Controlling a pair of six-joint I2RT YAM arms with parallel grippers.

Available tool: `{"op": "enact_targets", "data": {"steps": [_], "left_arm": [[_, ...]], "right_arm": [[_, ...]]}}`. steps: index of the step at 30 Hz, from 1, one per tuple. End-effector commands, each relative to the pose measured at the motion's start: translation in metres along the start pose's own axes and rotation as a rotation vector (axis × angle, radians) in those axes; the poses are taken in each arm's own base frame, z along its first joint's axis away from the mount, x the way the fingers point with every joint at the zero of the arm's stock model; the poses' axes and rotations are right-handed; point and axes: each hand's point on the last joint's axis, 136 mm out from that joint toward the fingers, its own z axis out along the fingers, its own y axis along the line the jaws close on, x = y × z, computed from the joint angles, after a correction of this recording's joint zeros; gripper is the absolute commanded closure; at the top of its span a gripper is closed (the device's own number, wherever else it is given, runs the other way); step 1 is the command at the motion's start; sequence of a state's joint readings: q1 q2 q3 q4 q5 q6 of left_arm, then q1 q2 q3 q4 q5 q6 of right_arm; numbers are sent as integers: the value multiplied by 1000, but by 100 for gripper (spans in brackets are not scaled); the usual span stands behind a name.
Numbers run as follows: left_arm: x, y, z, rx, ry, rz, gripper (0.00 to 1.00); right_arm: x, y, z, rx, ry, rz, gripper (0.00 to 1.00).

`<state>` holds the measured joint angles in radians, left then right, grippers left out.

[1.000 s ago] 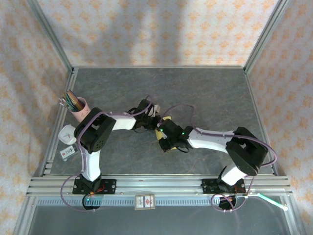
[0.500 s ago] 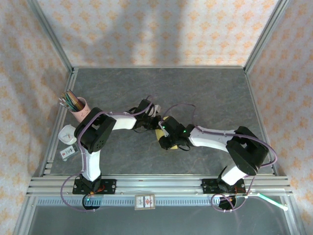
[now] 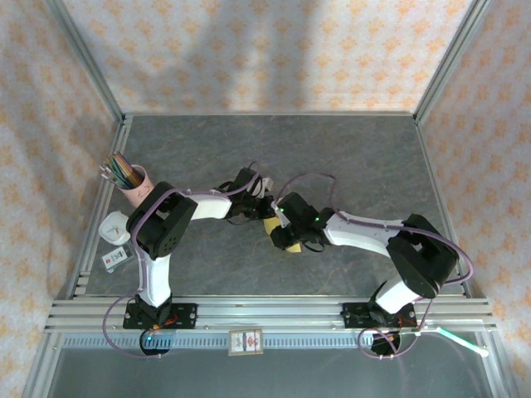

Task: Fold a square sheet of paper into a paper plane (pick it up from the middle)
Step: Third fold the triangle at the center of the table.

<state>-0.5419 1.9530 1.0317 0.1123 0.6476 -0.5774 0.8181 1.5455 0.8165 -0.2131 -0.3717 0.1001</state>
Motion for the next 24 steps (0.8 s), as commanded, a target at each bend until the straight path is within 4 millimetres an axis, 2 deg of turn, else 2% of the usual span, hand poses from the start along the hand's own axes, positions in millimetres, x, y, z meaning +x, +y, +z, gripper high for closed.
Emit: {"op": "enact_targets", "data": {"steps": [1, 7, 17, 24], "left_arm": [[15, 24, 9, -77, 51, -19, 84], [17, 26, 11, -85, 63, -15, 84], [21, 31, 15, -97, 83, -9, 84], [22, 33, 16, -104, 87, -9, 84]], "right_arm": [[-4, 0, -5, -12, -29, -8, 85], [-10, -10, -1, 8, -38, 25, 91], [-18, -27, 8, 48, -28, 49, 92], [-25, -33, 4, 49, -46, 57, 91]]}}
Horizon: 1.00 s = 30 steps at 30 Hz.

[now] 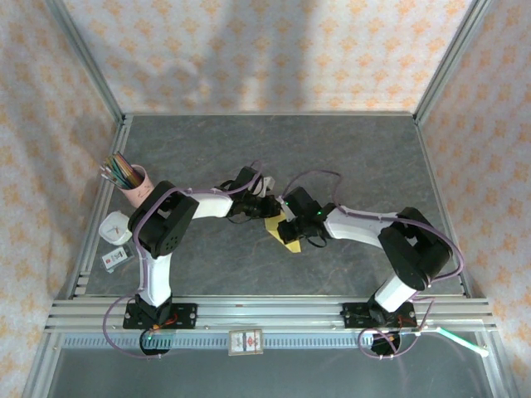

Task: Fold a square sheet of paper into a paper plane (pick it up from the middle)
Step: Third fold the triangle at the center of the table.

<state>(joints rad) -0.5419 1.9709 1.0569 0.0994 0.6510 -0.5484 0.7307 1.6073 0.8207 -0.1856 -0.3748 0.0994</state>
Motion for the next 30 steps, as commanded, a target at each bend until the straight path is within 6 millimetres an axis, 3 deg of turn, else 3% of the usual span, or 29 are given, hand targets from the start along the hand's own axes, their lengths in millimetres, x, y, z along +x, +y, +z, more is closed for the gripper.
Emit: {"op": "enact_targets", "data": {"steps": [1, 11, 30], "left_arm": [[25, 33, 13, -102, 81, -35, 84], [26, 34, 13, -107, 83, -36, 84], [26, 35, 13, -108, 83, -36, 84]], "right_arm": [[-20, 2, -7, 6, -50, -22, 91], [-26, -8, -6, 24, -55, -8, 91], [-15, -26, 8, 72, -18, 35, 91]]}}
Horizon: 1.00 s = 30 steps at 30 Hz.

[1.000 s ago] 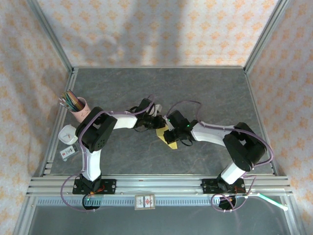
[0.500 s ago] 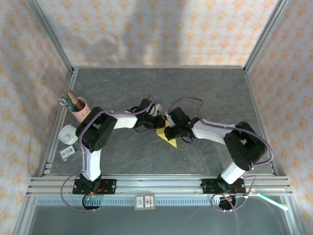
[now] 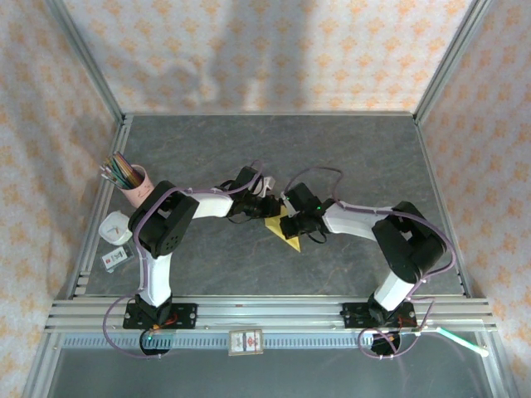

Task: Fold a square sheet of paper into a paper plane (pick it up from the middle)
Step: Third fold the triangle at the center of the table.

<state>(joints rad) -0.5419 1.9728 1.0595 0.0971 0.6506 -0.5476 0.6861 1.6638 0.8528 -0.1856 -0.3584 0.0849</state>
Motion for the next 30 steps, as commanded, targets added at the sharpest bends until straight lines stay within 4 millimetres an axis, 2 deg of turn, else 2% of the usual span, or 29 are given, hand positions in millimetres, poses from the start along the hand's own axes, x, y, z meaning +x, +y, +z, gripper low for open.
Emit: {"op": "enact_targets", "data": {"steps": [1, 21, 30], "left_arm": [[26, 35, 13, -107, 83, -36, 84], [26, 34, 13, -105, 82, -37, 84], [26, 34, 13, -106, 82, -38, 84]], "right_arm": [[-7, -6, 1, 31, -23, 7, 91], [-1, -14, 6, 59, -1, 10, 92], [-7, -6, -3, 25, -29, 6, 92]]}}
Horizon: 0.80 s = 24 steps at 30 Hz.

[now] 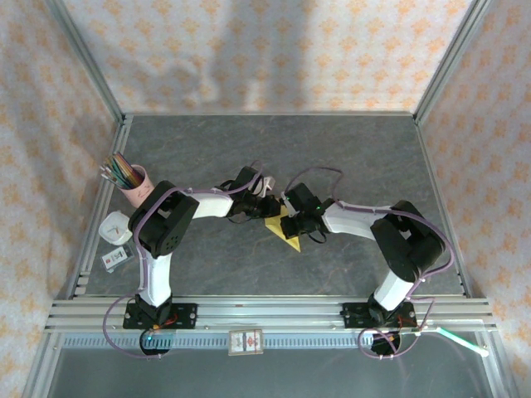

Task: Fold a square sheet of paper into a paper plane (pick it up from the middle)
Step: Third fold the triangle at the center of the table.

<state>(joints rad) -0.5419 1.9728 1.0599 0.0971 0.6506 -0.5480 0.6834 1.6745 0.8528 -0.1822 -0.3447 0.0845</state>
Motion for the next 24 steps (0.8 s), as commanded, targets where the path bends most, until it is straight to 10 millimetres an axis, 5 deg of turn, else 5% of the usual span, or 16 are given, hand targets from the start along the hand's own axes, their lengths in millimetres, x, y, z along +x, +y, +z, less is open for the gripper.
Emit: {"op": "enact_targets", "data": {"steps": [1, 24], "left_arm": [[26, 34, 13, -106, 83, -36, 84], [26, 36, 13, -113, 79, -41, 84]], "right_arm": [[-8, -1, -7, 4, -35, 2, 92], [-2, -3, -9, 4, -25, 14, 92]]}}
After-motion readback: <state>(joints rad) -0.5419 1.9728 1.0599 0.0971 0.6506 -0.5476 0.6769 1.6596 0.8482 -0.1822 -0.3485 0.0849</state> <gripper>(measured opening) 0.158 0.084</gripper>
